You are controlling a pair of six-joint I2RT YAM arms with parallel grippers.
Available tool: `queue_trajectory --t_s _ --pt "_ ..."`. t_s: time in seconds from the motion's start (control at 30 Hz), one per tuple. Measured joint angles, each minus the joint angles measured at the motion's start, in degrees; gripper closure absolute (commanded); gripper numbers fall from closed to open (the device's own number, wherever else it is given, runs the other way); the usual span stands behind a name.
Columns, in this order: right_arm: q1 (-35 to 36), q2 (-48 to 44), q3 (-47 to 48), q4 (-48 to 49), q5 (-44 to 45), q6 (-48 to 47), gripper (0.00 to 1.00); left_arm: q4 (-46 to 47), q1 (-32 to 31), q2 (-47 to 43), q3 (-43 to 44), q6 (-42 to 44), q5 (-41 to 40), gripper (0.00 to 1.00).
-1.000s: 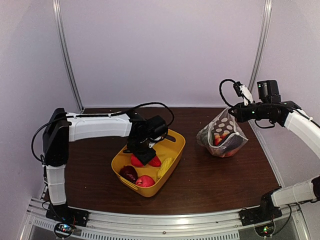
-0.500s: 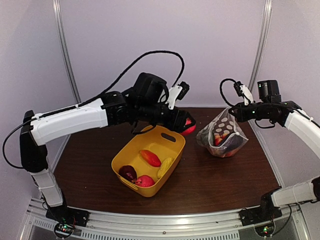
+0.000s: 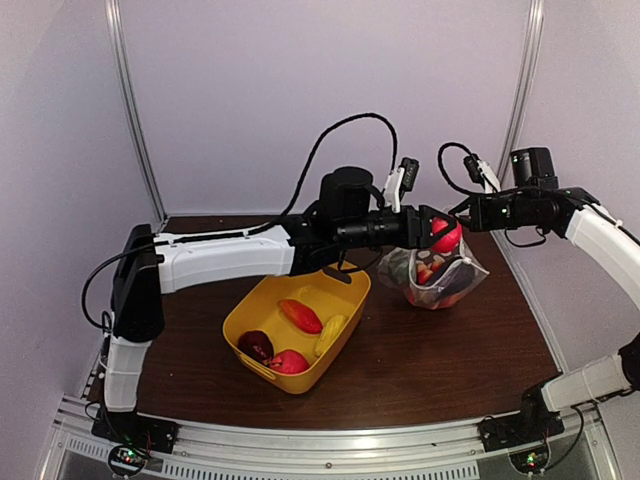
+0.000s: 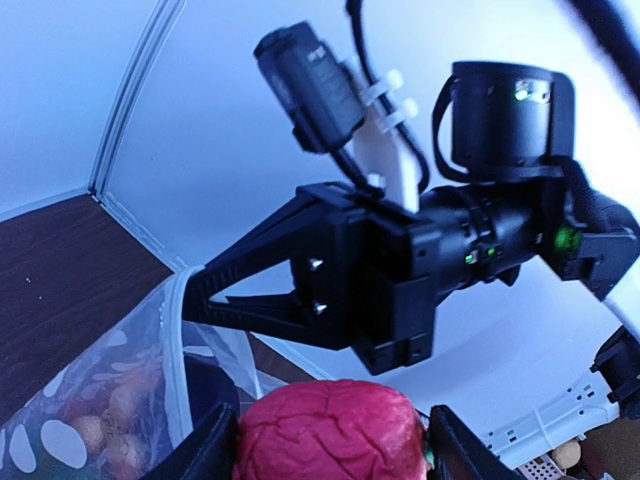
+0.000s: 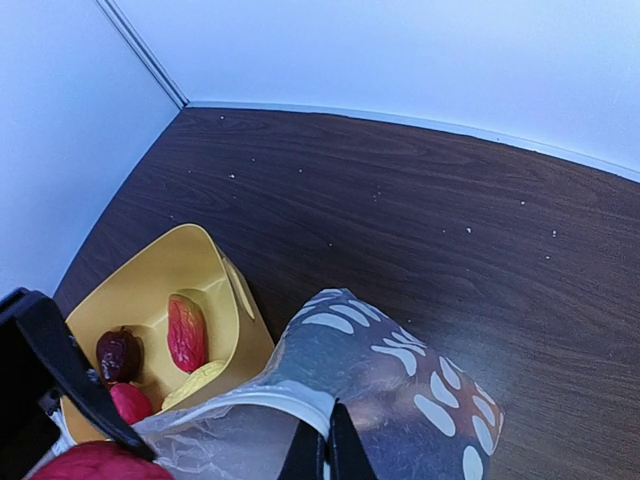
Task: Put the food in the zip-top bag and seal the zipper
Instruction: Place the fake fruit in the zipper food storage bag, then pick up the fake fruit from the bin.
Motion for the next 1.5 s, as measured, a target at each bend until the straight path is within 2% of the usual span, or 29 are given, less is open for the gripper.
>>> queue_trajectory --t_s 0.07,0.13,0.23,0.33,0.37,0.53,0.83,0.9,0.97,1.0,1.1,1.2,1.3,1.4,1.5 --pt "0.00 0.00 0.59 -0.17 -1.03 0.98 1.00 -1.53 -0.28 1.73 1.86 0.13 -0.96 0.69" --pt "0.00 -0.02 0.79 -0.15 -1.92 1.62 1.00 -3.91 -0.61 2.38 3.52 0.79 -2.62 0.63" --pt "0.00 0.09 0.79 -0.26 -3.37 2.75 1.00 -7.06 -1.01 2.54 6.08 2.38 -5.77 0.51" --pt "0.00 0.15 0.79 -0.24 -4.33 3.28 1.00 -10.38 -1.16 2.80 8.90 4.50 -9.75 0.33" --pt "0.00 0.20 0.79 -0.24 -4.76 3.54 1.00 -11.74 -1.16 3.23 10.32 5.44 -11.54 0.30" --pt "-0.17 0.50 0.79 -0.22 -6.78 4.85 1.00 -15.93 -1.14 6.84 15.87 9.11 -16.61 0.26" --pt "-4.04 4.11 0.79 1.62 -14.43 10.38 1.00 -21.16 -1.14 9.55 17.33 13.68 -19.02 0.19" --pt "-4.90 4.72 0.79 1.99 -15.15 10.91 1.00 -20.94 -1.31 8.90 16.98 15.67 -18.99 0.12" --pt "-5.51 4.85 0.79 2.16 -15.21 10.93 1.00 -21.22 -1.53 6.60 15.26 18.12 -19.17 0.04" --pt "-5.73 4.85 0.98 2.01 -15.19 10.51 1.00 -21.42 -1.70 4.85 13.97 19.19 -19.39 0.03" --pt "-5.97 4.83 3.17 0.24 -11.61 6.99 1.00 -23.23 -2.27 -3.37 8.24 21.77 -21.20 0.02" --pt "-5.92 4.48 6.25 -2.25 -7.08 1.92 1.00 -25.77 -2.47 -14.64 -1.07 22.95 -24.30 0.03" --pt "-5.31 1.36 4.46 -1.18 -1.75 -2.27 1.00 -28.70 -1.68 -22.77 -9.79 22.40 -26.73 0.09" --pt "-4.52 0.37 2.54 -2.27 0.37 -5.35 1.00 -32.72 -0.07 -26.91 -18.62 20.17 -28.02 0.10" --pt "-4.09 1.27 -0.42 -1.73 0.39 -6.05 1.00 -38.16 1.38 -26.86 -26.34 18.14 -28.13 0.07"
